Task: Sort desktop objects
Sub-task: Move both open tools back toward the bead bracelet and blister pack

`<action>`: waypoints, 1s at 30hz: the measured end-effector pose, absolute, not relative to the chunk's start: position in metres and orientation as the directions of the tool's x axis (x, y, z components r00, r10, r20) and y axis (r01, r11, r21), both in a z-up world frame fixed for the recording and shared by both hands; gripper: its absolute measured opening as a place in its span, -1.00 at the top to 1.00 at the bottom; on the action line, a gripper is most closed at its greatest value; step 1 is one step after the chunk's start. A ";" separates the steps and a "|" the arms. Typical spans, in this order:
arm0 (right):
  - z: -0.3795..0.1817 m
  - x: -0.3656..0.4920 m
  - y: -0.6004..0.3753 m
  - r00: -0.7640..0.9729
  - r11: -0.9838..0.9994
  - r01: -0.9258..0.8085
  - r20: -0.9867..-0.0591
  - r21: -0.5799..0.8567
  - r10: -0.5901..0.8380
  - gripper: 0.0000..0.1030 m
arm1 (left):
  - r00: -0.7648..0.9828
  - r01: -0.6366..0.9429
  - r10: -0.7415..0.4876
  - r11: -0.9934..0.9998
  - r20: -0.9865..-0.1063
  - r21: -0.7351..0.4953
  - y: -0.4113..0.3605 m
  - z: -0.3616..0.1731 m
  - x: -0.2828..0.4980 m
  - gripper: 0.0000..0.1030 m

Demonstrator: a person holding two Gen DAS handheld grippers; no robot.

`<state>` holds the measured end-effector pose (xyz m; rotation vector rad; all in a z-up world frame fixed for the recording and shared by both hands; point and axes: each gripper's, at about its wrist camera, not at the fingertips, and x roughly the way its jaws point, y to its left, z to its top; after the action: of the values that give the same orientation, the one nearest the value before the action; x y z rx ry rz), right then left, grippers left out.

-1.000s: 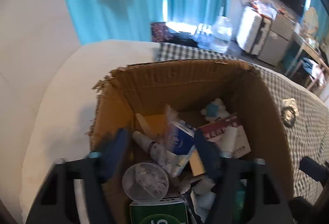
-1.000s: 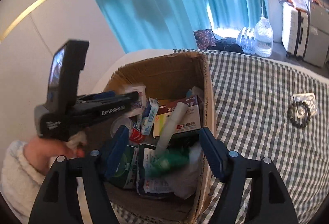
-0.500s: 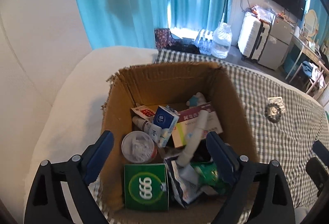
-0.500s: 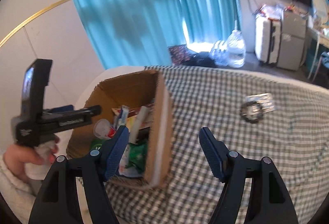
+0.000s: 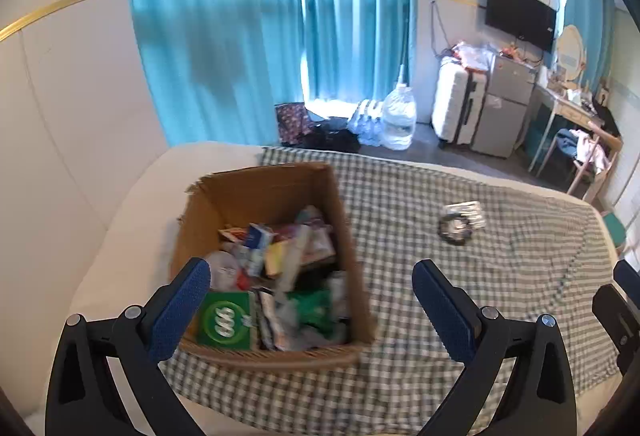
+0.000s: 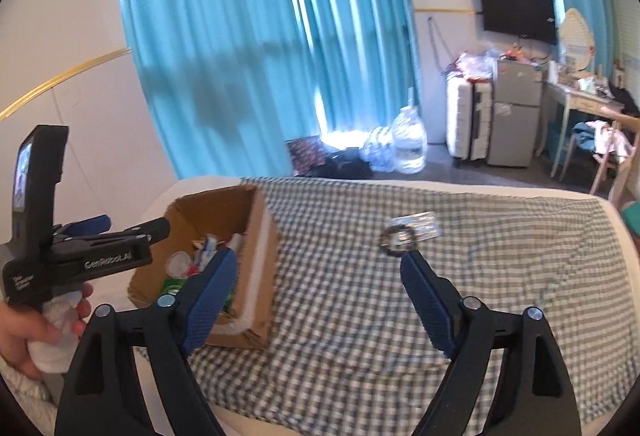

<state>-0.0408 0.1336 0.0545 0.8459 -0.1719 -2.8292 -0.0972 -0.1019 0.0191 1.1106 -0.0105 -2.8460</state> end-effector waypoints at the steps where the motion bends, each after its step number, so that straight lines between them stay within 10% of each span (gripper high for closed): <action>1: 0.057 -0.035 0.141 -0.828 -0.979 0.129 -0.526 0.157 -0.193 -0.65 | -0.734 0.076 -0.078 -0.997 -0.675 0.033 -0.096 0.019 -0.094 -1.00; 30: -0.022 -0.050 0.269 -0.788 -0.962 -0.129 -0.614 0.239 -0.047 -0.73 | -0.647 -0.055 0.016 -0.998 -0.762 0.025 0.053 -0.091 -0.114 -1.00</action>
<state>-0.0500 0.2685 -0.0222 1.0357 -0.4313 -2.9812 -0.1143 0.0529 -0.0906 1.3344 -0.0733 -2.8865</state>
